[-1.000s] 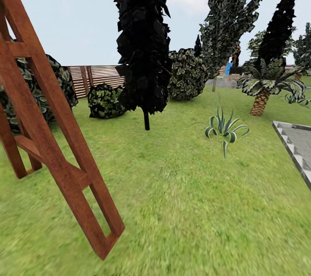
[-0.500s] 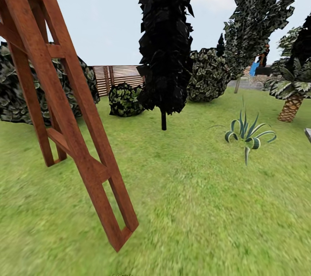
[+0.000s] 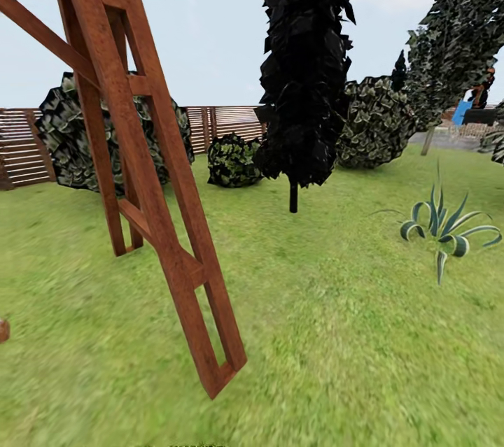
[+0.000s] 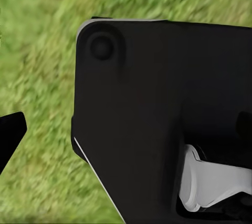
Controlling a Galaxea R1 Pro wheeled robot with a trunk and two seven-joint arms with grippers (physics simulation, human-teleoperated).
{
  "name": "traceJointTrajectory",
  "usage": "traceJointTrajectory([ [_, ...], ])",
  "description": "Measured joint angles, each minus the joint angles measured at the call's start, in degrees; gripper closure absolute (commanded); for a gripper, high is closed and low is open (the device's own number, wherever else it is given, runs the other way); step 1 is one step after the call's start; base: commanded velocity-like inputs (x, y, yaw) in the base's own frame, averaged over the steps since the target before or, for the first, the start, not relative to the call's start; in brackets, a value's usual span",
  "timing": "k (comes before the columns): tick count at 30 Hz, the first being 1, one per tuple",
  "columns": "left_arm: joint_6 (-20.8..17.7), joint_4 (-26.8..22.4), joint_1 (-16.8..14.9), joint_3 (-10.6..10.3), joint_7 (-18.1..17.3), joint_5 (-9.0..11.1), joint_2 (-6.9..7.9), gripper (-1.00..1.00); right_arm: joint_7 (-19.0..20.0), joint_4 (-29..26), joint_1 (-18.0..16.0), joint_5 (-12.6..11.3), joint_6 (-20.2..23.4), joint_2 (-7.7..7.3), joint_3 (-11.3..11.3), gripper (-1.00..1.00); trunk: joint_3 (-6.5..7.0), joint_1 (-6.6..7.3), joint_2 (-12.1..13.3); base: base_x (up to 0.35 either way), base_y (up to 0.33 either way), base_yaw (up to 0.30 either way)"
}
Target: Take the three Easter eggs out of the wicker basket on the lawn in the garden, then place them on the lawn next to a single tree (choose any tree) so that all three eggs are next to the same tree and none are left in the basket.
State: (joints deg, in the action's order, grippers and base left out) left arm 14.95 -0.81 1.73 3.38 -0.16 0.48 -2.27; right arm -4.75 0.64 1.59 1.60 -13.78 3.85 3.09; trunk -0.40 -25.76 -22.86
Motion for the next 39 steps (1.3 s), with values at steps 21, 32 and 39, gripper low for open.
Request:
traceJointTrajectory([
  [21, -0.25, 0.0, -0.02, 0.08, 0.05, 0.0, 0.0, -1.0, -0.01, 0.02, 0.0, -0.09, 0.08, 0.0, -0.05, -1.0, 0.0, 0.0, 0.0, 0.0, 0.0, 0.292],
  [32, -0.26, 0.0, -0.01, 0.08, 0.18, 0.0, 0.06, -1.0, 0.0, 0.01, 0.0, -0.09, 0.09, 0.0, -0.05, -1.0, 0.0, 0.0, 0.0, 0.0, 0.0, 0.292],
  [39, -0.27, 0.0, -0.03, 0.08, 0.24, 0.0, 0.03, -1.0, -0.01, 0.05, 0.0, -0.1, 0.18, 0.0, -0.03, -1.0, 0.0, 0.0, 0.0, 0.0, 0.0, 0.292],
])
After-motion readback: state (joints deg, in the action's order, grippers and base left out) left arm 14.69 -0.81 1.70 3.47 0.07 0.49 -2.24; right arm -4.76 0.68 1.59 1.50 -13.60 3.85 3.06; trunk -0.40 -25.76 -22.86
